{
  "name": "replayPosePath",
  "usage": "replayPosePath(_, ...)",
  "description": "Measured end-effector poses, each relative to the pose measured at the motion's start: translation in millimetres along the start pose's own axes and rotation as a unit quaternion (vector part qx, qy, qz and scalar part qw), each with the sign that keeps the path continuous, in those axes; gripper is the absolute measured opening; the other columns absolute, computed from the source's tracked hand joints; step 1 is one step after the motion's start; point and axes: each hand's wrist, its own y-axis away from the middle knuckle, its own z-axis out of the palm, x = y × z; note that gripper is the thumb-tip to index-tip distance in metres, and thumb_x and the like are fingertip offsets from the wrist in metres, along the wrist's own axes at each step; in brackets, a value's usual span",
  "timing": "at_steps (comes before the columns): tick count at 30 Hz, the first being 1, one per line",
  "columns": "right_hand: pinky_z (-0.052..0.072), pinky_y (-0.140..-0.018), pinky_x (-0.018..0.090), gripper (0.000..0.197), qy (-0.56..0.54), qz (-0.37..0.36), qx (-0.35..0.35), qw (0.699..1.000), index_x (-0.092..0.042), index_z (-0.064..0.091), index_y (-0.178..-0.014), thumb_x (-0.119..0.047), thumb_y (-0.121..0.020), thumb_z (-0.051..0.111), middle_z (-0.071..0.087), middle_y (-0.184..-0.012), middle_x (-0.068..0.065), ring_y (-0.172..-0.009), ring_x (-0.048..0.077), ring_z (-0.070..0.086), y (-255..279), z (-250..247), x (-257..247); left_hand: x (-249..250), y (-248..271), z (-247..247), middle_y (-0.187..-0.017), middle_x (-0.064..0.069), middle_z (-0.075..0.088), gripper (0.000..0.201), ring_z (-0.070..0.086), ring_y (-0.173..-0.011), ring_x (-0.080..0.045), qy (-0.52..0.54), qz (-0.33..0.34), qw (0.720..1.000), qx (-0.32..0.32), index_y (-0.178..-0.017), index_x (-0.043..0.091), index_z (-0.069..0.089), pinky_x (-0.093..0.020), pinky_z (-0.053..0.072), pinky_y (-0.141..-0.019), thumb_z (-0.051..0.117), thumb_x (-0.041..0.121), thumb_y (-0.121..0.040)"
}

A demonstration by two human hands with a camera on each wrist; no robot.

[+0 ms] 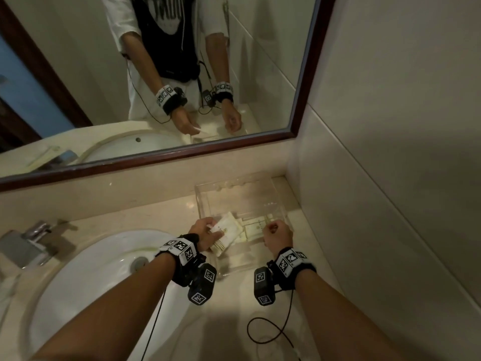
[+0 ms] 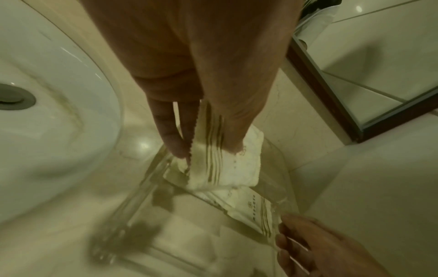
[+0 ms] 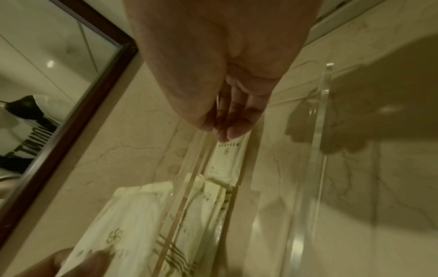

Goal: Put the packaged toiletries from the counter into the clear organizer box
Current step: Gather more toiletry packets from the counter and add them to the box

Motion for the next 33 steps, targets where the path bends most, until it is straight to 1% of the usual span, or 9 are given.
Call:
replayPosePath(3, 0.06, -0.071, 0.048, 0.016, -0.003, 0.002, 0.01, 1.0, -0.025, 0.054, -0.072, -0.017, -0.086, 0.056, 0.07, -0.081, 0.011, -0.076, 0.031, 0.069, 1.9, -12.3, 4.3, 6.9, 0.6, 17.7, -0.09, -0.016, 0.061, 0.018, 0.065, -0.069, -0.033, 0.05, 0.028, 0.998, -0.018, -0.085, 0.02, 0.043, -0.048, 0.057, -0.054, 0.057, 0.009, -0.09)
replayPosePath(6, 0.06, -0.072, 0.048, 0.02, -0.012, 0.016, 0.029, 0.999, -0.028, 0.053, -0.071, -0.017, -0.087, 0.057, 0.069, -0.083, 0.01, -0.077, 0.031, 0.069, 5.2, -27.6, 5.9, 13.9, 0.9, 37.2, -0.084, -0.017, 0.06, 0.025, 0.065, -0.054, -0.029, 0.077, 0.03, 0.995, -0.057, -0.086, 0.021, 0.038, -0.034, 0.052, -0.037, 0.052, 0.001, -0.091)
replayPosePath(9, 0.06, -0.07, 0.049, 0.018, -0.004, 0.015, 0.041, 0.999, -0.025, 0.052, -0.071, -0.018, -0.087, 0.057, 0.068, -0.081, 0.01, -0.076, 0.031, 0.069, 3.3, -40.9, 8.4, 17.0, -7.3, 55.4, -0.085, -0.026, 0.06, 0.032, 0.065, -0.065, -0.041, 0.048, 0.02, 0.994, -0.093, -0.086, 0.026, 0.04, -0.027, 0.046, -0.037, 0.059, 0.001, -0.086)
replayPosePath(17, 0.059, -0.073, 0.05, 0.016, -0.004, 0.017, 0.063, 0.998, -0.023, 0.052, -0.073, -0.015, -0.085, 0.06, 0.068, -0.081, 0.009, -0.077, 0.033, 0.069, -13.1, -60.5, 3.6, 25.3, -18.2, 76.8, -0.057, -0.008, 0.05, 0.039, 0.046, -0.035, -0.013, 0.031, 0.003, 0.996, -0.081, -0.098, 0.022, 0.033, -0.018, 0.037, -0.031, 0.065, 0.005, -0.084)
replayPosePath(22, 0.059, -0.07, 0.049, 0.012, -0.01, 0.014, 0.054, 0.998, -0.02, 0.054, -0.076, -0.017, -0.085, 0.061, 0.067, -0.078, 0.008, -0.074, 0.031, 0.069, -19.5, -55.6, 0.7, 17.7, -34.2, 80.3, -0.082, -0.014, 0.058, 0.03, 0.058, -0.064, -0.024, 0.023, 0.018, 0.996, -0.087, -0.073, 0.021, 0.056, -0.03, 0.053, -0.061, 0.067, -0.007, -0.076)
replayPosePath(24, 0.059, -0.071, 0.048, 0.008, -0.01, 0.014, 0.049, 0.999, -0.016, 0.056, -0.081, -0.018, -0.085, 0.061, 0.068, -0.08, 0.009, -0.074, 0.032, 0.069, -21.5, -53.1, 2.3, 14.5, -38.4, 82.1, -0.087, -0.013, 0.06, 0.033, 0.058, -0.068, -0.02, 0.022, 0.017, 0.995, -0.095, -0.068, 0.022, 0.06, -0.023, 0.053, -0.061, 0.064, -0.01, -0.076)
replayPosePath(27, 0.059, -0.072, 0.049, 0.008, -0.009, 0.018, 0.044, 0.999, -0.016, 0.057, -0.082, -0.022, -0.084, 0.062, 0.068, -0.081, 0.01, -0.075, 0.032, 0.069, -25.9, -51.2, 7.5, 10.8, -43.2, 85.2, -0.092, -0.015, 0.061, 0.028, 0.06, -0.072, -0.023, 0.049, 0.012, 0.991, -0.121, -0.083, 0.014, 0.069, -0.027, 0.052, -0.068, 0.063, -0.013, -0.076)
replayPosePath(30, 0.059, -0.072, 0.049, 0.007, -0.003, 0.018, 0.043, 0.999, -0.019, 0.056, -0.078, -0.019, -0.083, 0.061, 0.069, -0.079, 0.009, -0.075, 0.031, 0.07, -30.1, -52.0, 10.8, 8.6, -48.1, 88.9, -0.096, -0.026, 0.063, 0.046, 0.06, -0.064, -0.024, 0.061, 0.016, 0.987, -0.148, -0.113, 0.002, 0.064, -0.023, 0.048, -0.058, 0.06, -0.018, -0.072)
replayPosePath(33, 0.059, -0.072, 0.049, 0.013, 0.003, 0.02, 0.047, 0.999, -0.024, 0.054, -0.072, -0.019, -0.083, 0.06, 0.069, -0.078, 0.008, -0.076, 0.031, 0.069, -32.2, -54.0, 11.6, 9.4, -51.8, 96.7, -0.116, -0.036, 0.059, 0.042, 0.061, -0.102, -0.046, 0.072, 0.008, 0.987, -0.142, -0.114, -0.006, 0.063, -0.035, 0.053, -0.081, 0.062, -0.018, -0.073)
